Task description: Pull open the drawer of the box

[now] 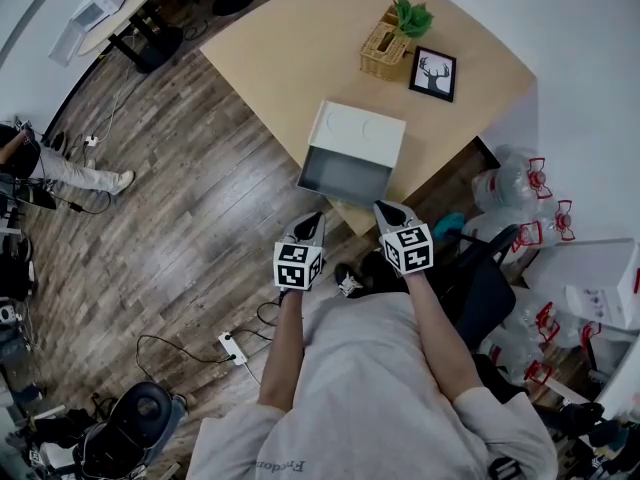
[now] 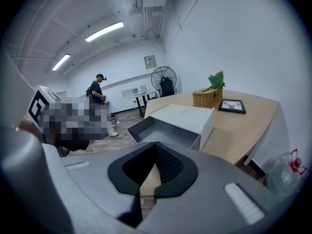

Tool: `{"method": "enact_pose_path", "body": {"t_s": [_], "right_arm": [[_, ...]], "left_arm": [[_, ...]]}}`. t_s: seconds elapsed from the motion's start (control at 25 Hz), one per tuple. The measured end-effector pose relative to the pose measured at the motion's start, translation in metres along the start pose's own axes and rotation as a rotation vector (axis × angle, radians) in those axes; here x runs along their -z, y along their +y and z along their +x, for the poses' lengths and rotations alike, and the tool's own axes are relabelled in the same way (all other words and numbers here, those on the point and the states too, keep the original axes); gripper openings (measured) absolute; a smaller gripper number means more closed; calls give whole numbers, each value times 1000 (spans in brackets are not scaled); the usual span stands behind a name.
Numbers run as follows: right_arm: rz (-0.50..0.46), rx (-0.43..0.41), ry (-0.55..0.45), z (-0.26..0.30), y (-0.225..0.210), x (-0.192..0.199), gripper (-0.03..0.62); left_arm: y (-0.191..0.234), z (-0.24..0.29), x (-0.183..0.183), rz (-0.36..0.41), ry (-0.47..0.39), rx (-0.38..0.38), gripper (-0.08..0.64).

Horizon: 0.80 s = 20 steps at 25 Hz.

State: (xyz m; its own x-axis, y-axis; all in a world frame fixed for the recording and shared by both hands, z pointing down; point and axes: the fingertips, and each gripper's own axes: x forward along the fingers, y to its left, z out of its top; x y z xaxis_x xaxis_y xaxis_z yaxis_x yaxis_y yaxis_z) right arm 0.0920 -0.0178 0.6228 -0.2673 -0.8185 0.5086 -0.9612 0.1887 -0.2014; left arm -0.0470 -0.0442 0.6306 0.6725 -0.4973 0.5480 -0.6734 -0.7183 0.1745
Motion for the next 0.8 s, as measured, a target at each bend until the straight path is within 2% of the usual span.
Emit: {"method": "enact_pose_path", "body": {"t_s": [0.8], "right_arm": [[-8, 8, 7, 2, 5, 1, 2]], "left_arm": [[9, -3, 0, -16, -9, -3, 54]]}}
